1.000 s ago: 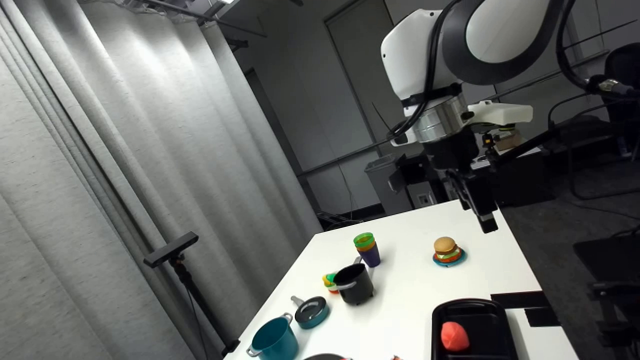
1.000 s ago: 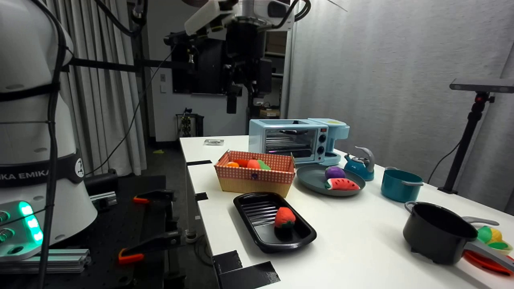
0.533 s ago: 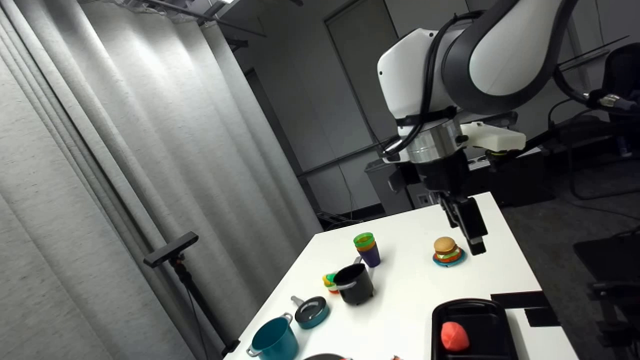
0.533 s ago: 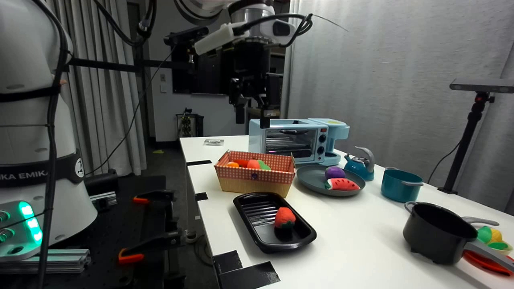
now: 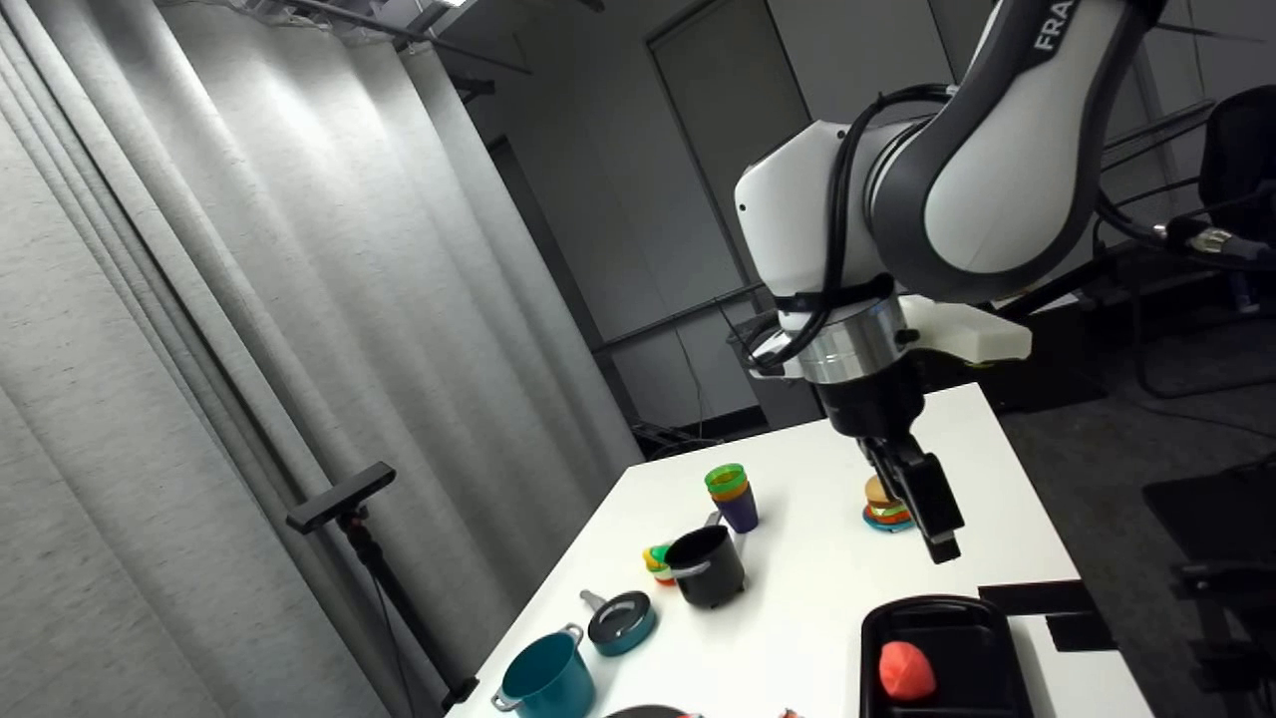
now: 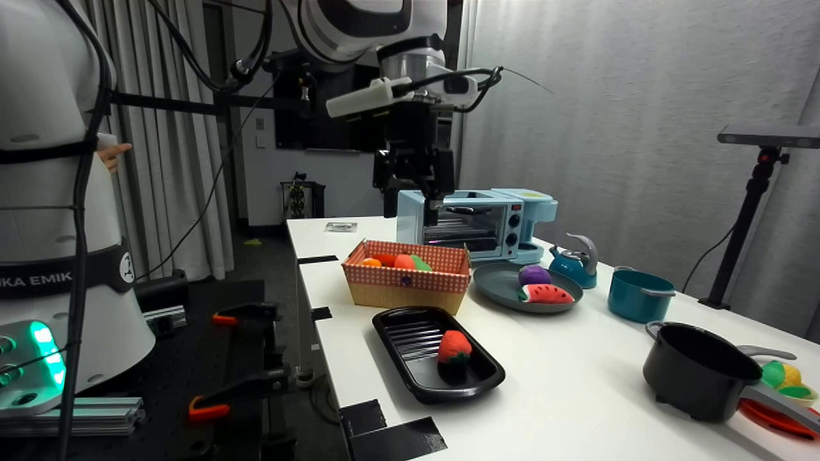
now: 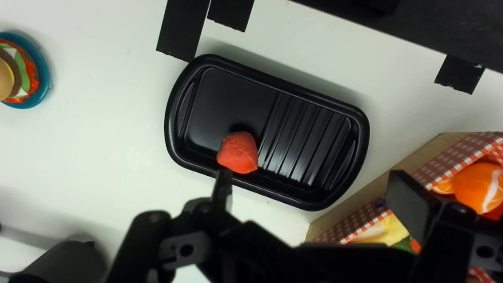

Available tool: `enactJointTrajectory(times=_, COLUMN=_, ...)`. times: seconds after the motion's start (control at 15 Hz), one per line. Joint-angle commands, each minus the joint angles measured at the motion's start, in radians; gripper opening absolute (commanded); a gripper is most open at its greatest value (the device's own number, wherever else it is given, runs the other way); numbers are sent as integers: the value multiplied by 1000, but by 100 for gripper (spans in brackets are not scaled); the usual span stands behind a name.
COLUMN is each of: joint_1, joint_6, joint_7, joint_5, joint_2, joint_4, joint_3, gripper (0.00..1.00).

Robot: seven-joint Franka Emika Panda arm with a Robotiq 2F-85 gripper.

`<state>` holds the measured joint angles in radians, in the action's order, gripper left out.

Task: Put the plush toy on the tray in the box

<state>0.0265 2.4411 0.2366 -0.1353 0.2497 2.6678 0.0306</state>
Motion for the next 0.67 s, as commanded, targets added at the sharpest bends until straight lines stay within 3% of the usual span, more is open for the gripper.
enactJointTrajectory(times=0.0, joint_1=6, joint_6=26, joint_7=-2, joint_5=20, joint_2=-104, joint_4=-72, joint_3=-9, gripper=100)
enactJointTrajectory(times=0.6, joint_1=-7, joint_6=28, joint_7=-5, joint_5=34, joint_2=-266, joint_4=-178, joint_3=-14, gripper=100)
